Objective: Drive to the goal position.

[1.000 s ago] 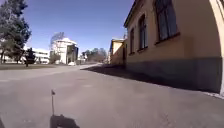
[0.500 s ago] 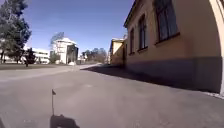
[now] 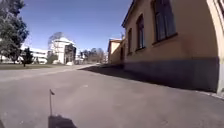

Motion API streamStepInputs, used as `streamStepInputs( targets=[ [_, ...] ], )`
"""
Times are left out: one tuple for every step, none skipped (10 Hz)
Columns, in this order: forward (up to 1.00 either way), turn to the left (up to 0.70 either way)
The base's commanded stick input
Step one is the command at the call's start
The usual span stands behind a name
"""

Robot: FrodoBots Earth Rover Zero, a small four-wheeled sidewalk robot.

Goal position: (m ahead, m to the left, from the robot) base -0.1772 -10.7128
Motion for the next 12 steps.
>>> streamStepInputs(
  targets=[
    [0.00, -0.70],
    [0.00, -0.70],
    [0.00, -0.70],
    [0.00, -0.70],
    [0.00, -0.70],
    [0.00, -0.70],
    [0.00, -0.70],
    [0.00, -0.70],
    [0.00, -0.70],
    [0.00, -0.70],
    [0.00, -0.70],
    [0.00, -0.70]
  ],
)
